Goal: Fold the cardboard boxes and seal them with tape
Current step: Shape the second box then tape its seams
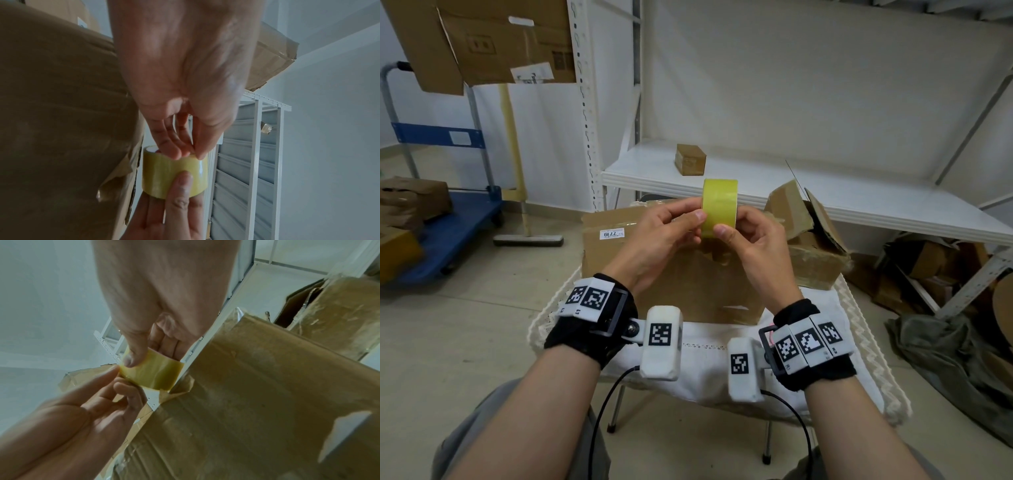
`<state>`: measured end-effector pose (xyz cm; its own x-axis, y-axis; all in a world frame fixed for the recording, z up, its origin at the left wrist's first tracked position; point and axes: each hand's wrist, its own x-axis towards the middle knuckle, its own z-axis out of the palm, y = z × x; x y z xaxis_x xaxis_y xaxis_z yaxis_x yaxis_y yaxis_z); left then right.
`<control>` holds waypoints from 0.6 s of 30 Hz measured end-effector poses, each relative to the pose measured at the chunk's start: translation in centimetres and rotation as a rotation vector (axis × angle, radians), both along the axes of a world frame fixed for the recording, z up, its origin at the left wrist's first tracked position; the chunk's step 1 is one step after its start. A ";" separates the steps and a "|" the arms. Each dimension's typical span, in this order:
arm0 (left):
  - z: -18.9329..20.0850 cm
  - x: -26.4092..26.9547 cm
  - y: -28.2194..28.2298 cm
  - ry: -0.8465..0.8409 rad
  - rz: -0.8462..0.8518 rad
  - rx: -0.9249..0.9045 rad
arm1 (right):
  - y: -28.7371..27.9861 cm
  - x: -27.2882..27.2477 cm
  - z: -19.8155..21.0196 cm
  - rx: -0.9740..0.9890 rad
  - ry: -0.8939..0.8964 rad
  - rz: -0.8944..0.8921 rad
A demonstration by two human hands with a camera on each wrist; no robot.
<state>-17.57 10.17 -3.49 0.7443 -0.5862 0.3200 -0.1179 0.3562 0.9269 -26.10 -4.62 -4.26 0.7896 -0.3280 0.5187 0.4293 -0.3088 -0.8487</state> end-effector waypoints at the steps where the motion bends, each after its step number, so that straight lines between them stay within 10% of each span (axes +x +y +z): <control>1: -0.2 0.0 -0.4 0.015 0.011 -0.011 | 0.1 0.0 0.0 0.004 -0.008 -0.006; 18: -0.9 -0.5 -2.7 0.235 0.139 -0.235 | 1.0 0.6 -0.1 0.041 -0.054 -0.018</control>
